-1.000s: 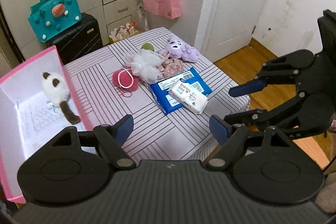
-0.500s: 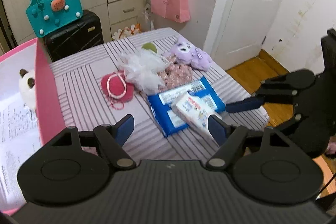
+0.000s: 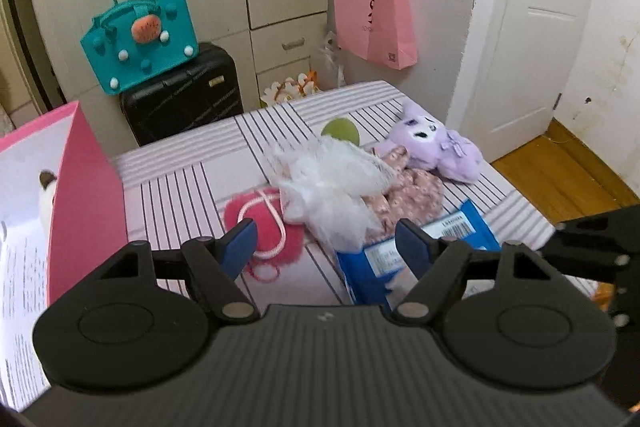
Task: Organize soft objects
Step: 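Lift the tissue pack with the right gripper while the left gripper grasps the mesh puff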
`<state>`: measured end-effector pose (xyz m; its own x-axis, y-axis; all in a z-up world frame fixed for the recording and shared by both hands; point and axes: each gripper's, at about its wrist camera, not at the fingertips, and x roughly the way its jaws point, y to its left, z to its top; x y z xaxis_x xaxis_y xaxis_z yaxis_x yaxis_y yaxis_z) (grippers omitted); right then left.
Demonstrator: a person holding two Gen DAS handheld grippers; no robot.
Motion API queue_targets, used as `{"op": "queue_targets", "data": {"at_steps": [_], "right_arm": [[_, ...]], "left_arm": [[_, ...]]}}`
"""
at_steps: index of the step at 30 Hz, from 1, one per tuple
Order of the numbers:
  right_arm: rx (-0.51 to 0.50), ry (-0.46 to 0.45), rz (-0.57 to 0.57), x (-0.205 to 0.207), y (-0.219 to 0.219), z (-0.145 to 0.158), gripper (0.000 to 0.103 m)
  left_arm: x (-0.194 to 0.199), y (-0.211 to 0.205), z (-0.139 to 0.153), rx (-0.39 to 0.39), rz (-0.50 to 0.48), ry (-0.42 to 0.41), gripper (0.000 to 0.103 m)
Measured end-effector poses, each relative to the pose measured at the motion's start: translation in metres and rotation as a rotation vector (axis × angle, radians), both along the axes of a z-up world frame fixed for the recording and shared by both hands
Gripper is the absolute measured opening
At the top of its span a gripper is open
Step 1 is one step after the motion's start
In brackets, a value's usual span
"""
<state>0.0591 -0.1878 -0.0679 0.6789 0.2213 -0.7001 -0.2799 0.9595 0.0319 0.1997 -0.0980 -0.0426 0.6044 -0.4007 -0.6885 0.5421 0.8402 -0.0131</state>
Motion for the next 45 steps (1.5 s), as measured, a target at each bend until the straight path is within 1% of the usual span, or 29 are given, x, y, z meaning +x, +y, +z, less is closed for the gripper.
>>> {"op": "queue_targets", "data": {"at_steps": [4, 7, 10, 12, 16, 17, 18, 19, 20, 21, 22, 24, 25, 26, 27, 30, 36, 40, 45], "right_arm": [[-0.012, -0.017, -0.021, 0.006, -0.006, 0.004, 0.045], [-0.029, -0.019, -0.038, 0.014, -0.009, 0.001, 0.045], [-0.038, -0.021, -0.043, 0.019, -0.011, -0.001, 0.045], [-0.039, -0.022, -0.038, 0.020, -0.011, -0.001, 0.045], [-0.041, -0.021, -0.033, 0.021, -0.011, -0.003, 0.045], [-0.037, -0.020, -0.033, 0.021, -0.012, -0.003, 0.045], [-0.032, -0.017, -0.034, 0.021, -0.013, -0.004, 0.045], [-0.027, -0.012, -0.036, 0.021, -0.014, -0.006, 0.046], [-0.023, -0.009, -0.038, 0.021, -0.014, -0.007, 0.046], [-0.021, -0.005, -0.039, 0.021, -0.015, -0.009, 0.046], [-0.019, -0.004, -0.040, 0.021, -0.015, -0.010, 0.046], [-0.012, -0.007, -0.043, 0.021, -0.016, -0.011, 0.046], [-0.010, -0.006, -0.042, 0.021, -0.016, -0.011, 0.046], [-0.006, -0.005, -0.043, 0.021, -0.017, -0.011, 0.046], [-0.001, -0.004, -0.044, 0.022, -0.018, -0.011, 0.046], [0.006, -0.002, -0.048, 0.023, -0.019, -0.011, 0.045], [-0.003, -0.004, -0.060, 0.022, -0.016, -0.011, 0.045], [-0.032, -0.011, -0.059, 0.021, -0.012, -0.012, 0.045], [-0.032, -0.008, -0.072, 0.023, -0.010, -0.011, 0.047]], "left_arm": [[0.007, -0.011, -0.003, 0.021, -0.006, -0.042, 0.075], [0.015, -0.019, -0.007, 0.024, 0.031, -0.069, 0.075], [0.022, -0.028, -0.012, 0.035, 0.032, -0.077, 0.076], [0.025, -0.032, -0.015, 0.025, 0.025, -0.065, 0.076], [0.032, -0.037, -0.019, 0.010, 0.043, -0.052, 0.075], [0.034, -0.037, -0.021, 0.011, 0.052, -0.049, 0.073], [0.036, -0.037, -0.023, 0.009, 0.063, -0.043, 0.069], [0.038, -0.037, -0.026, 0.006, 0.073, -0.029, 0.068], [0.041, -0.036, -0.028, 0.001, 0.081, -0.014, 0.064], [0.043, -0.034, -0.031, -0.010, 0.089, 0.003, 0.055], [0.045, -0.032, -0.033, -0.022, 0.095, 0.015, 0.050], [0.043, -0.030, -0.035, -0.024, 0.102, -0.003, 0.037], [0.041, -0.031, -0.035, -0.018, 0.096, -0.012, 0.035], [0.040, -0.031, -0.034, -0.019, 0.081, -0.012, 0.030], [0.039, -0.031, -0.035, -0.024, 0.065, -0.001, 0.028], [0.039, -0.029, -0.040, -0.045, 0.058, 0.052, 0.026], [0.026, -0.019, -0.032, -0.103, 0.075, -0.007, 0.024], [0.014, -0.014, -0.021, -0.117, 0.061, -0.051, 0.024], [0.002, -0.001, -0.010, -0.147, 0.072, -0.059, 0.024]]}}
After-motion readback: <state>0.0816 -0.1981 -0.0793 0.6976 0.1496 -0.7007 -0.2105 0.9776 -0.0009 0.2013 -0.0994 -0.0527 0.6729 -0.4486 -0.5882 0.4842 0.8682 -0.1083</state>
